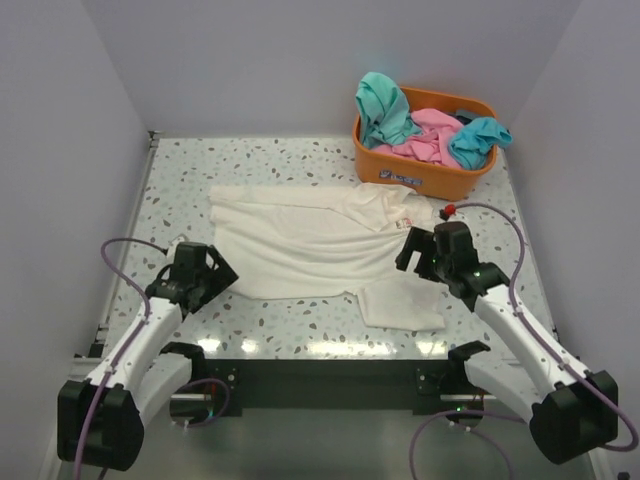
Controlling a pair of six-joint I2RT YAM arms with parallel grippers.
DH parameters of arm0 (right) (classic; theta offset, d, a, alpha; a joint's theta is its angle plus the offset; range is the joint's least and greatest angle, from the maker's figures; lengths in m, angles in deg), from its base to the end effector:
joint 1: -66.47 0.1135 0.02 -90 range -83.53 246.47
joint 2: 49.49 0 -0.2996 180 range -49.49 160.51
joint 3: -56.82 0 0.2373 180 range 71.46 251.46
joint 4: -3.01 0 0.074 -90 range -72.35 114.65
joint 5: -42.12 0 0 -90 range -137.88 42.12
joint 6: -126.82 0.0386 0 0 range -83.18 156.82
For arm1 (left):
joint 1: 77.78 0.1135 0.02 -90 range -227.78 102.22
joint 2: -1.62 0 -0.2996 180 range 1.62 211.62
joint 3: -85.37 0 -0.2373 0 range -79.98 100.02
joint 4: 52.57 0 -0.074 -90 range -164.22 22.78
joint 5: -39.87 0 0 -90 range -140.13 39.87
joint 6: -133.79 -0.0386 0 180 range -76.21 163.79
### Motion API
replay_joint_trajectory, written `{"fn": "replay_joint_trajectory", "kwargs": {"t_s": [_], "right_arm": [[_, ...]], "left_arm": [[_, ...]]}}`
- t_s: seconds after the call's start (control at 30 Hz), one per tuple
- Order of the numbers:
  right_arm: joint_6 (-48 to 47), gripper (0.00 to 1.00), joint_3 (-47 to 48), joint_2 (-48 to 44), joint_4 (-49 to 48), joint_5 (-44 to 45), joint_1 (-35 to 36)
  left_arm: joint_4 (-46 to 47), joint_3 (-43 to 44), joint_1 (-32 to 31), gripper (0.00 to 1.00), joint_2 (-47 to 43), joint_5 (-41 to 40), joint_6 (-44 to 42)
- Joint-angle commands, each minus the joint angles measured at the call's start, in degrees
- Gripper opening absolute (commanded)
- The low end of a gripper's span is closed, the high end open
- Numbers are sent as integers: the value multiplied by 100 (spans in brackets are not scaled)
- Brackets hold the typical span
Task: Fold and stack the t-shirts
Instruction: Flatten the tshirt out
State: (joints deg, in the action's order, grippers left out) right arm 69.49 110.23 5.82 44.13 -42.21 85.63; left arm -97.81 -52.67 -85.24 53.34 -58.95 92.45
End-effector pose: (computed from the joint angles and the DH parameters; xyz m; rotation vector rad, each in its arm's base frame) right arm 0.1607 0.0518 0.2753 0.3254 2.3192 0.3404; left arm 0.1322 -0.0113 0.2166 -0.9460 2.3422 -0.2027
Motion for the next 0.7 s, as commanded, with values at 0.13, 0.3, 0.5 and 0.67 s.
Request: {"fn": "replay_joint_trajectory", "kwargs": {"t_s": [0.13, 0.3, 0.5, 0.67], "right_arm": [[644, 99, -536, -1284, 1367, 250, 0], [960, 99, -685, -1681, 1861, 181, 0], [1462, 99, -923, -1831, 1931, -136, 0], [1733, 99, -976, -1786, 2511, 48, 0]], "left_arm": [[377, -358, -335, 92, 160, 232, 530], [764, -480, -379, 63, 707, 381, 565], [1248, -508, -396, 52, 1303, 267, 548], [1362, -323, -387, 0, 1630, 91, 408]]}}
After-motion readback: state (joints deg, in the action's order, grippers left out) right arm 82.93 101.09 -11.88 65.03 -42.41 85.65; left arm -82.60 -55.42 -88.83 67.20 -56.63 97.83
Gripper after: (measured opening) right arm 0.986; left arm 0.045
